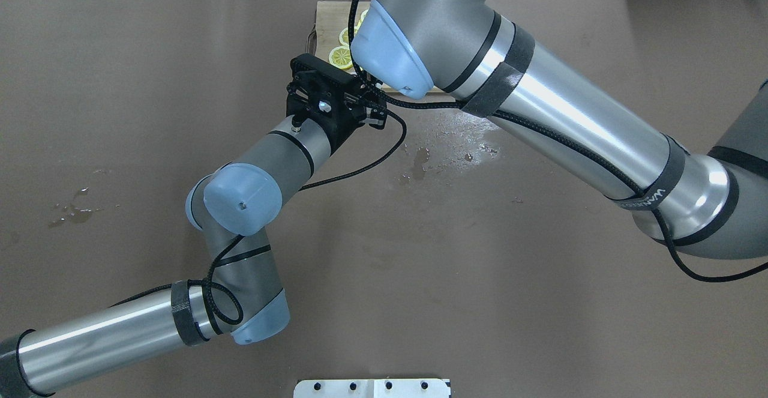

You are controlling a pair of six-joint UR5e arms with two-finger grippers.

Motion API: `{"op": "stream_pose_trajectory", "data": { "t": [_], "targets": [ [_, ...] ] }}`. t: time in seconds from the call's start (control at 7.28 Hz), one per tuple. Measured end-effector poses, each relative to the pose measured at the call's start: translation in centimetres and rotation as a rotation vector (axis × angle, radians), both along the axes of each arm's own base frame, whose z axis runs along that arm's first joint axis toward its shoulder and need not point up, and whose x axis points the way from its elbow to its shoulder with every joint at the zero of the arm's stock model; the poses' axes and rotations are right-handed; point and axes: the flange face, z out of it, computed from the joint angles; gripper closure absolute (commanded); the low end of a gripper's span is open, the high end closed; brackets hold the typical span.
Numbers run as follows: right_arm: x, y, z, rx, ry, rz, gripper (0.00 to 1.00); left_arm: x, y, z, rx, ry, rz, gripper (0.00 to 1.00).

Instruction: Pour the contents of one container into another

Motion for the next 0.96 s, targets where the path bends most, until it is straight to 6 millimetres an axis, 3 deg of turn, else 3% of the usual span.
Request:
{"op": "stream_pose_trajectory", "data": {
  "t": [0.96],
  "targets": [
    [-0.7,-1.3,-2.1,0.002,0.132,-0.096,1.00,0.1,0.0,0.0,0.000,0.000,0.001,1.00]
  ]
}}
